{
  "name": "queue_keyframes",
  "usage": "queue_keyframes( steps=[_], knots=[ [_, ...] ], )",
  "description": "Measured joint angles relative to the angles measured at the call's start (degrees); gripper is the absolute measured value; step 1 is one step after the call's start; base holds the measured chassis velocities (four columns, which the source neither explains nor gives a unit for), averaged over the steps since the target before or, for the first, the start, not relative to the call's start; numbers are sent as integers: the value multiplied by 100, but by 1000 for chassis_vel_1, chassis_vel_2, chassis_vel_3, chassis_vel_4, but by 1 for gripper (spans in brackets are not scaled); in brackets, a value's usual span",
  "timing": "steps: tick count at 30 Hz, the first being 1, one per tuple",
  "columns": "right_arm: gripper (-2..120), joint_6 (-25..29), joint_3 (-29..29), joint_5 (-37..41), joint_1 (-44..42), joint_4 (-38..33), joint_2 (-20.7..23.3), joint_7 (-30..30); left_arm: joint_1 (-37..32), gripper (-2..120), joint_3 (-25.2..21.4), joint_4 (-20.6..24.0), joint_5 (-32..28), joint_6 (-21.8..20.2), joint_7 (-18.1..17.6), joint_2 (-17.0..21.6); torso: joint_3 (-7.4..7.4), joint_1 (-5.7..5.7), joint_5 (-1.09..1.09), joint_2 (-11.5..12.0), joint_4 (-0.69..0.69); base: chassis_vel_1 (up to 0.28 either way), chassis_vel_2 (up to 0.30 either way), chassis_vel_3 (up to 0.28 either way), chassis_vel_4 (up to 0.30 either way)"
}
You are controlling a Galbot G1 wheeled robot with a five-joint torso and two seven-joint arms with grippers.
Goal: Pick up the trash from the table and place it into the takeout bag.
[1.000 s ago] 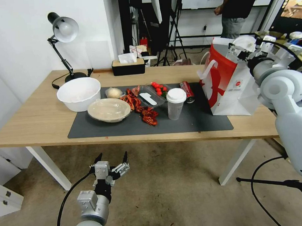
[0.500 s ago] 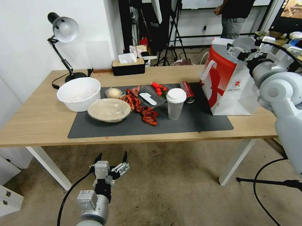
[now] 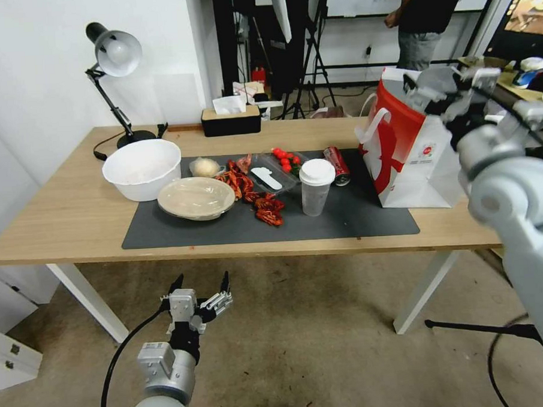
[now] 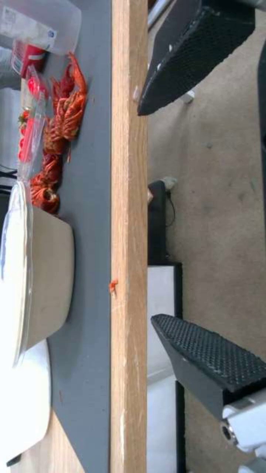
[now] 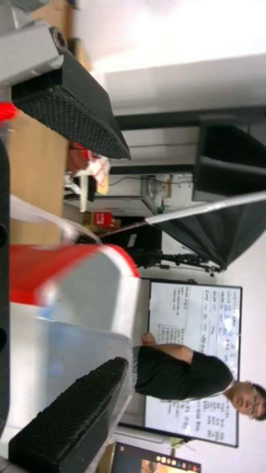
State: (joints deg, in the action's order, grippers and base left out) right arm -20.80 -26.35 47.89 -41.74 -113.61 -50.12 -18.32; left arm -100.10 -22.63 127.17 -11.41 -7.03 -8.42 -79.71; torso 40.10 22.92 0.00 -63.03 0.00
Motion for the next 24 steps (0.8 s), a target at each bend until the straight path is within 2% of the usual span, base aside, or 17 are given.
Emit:
queue_keyframes(
  steps=[7, 8, 10, 11, 13, 18, 20, 23, 24],
  knots=[
    [100, 569, -306, -1209, -1719, -831, 91, 386, -6, 100, -22, 21, -20, 20, 10, 3, 0, -1, 0, 0, -1, 0, 0, 0, 0],
    [100, 569, -306, -1209, -1719, -831, 91, 386, -6, 100, -22, 21, -20, 20, 10, 3, 0, -1, 0, 0, -1, 0, 0, 0, 0],
    [100, 778, -447, -1768, -2527, -1154, -59, 386, 9, 100, -28, 21, -63, 33, 20, 23, 0, -1, 0, 0, 0, 0, 0, 0, 0],
    [100, 778, -447, -1768, -2527, -1154, -59, 386, 9, 100, -28, 21, -63, 33, 20, 23, 0, -1, 0, 0, 0, 0, 0, 0, 0],
    [100, 922, -490, -2043, -3185, -1360, -284, 372, 38, 100, -36, 15, -84, 35, 22, 46, 0, -1, 1, 0, -1, 0, 0, 0, 0],
    [100, 1186, -491, -2316, -3751, -1450, -595, 408, 57, 100, -32, 10, -95, 36, 23, 47, -1, -1, 0, 0, 0, 0, 0, 0, 0],
    [100, 1649, -437, -2537, -4253, -1439, -952, 555, 59, 100, -25, -10, -98, 37, 24, 51, -1, -1, 0, -1, 0, 0, 0, 0, 0],
    [100, 1691, -430, -2552, -4294, -1436, -981, 568, 58, 100, -25, -12, -98, 38, 25, 52, -1, -1, 0, 0, 0, 0, 0, 0, 0],
    [100, 1925, -392, -2662, -4522, -1417, -1150, 652, 59, 100, -26, -26, -104, 43, 27, 64, -1, -1, -1, -1, 0, 0, 0, 0, 0]
  ],
)
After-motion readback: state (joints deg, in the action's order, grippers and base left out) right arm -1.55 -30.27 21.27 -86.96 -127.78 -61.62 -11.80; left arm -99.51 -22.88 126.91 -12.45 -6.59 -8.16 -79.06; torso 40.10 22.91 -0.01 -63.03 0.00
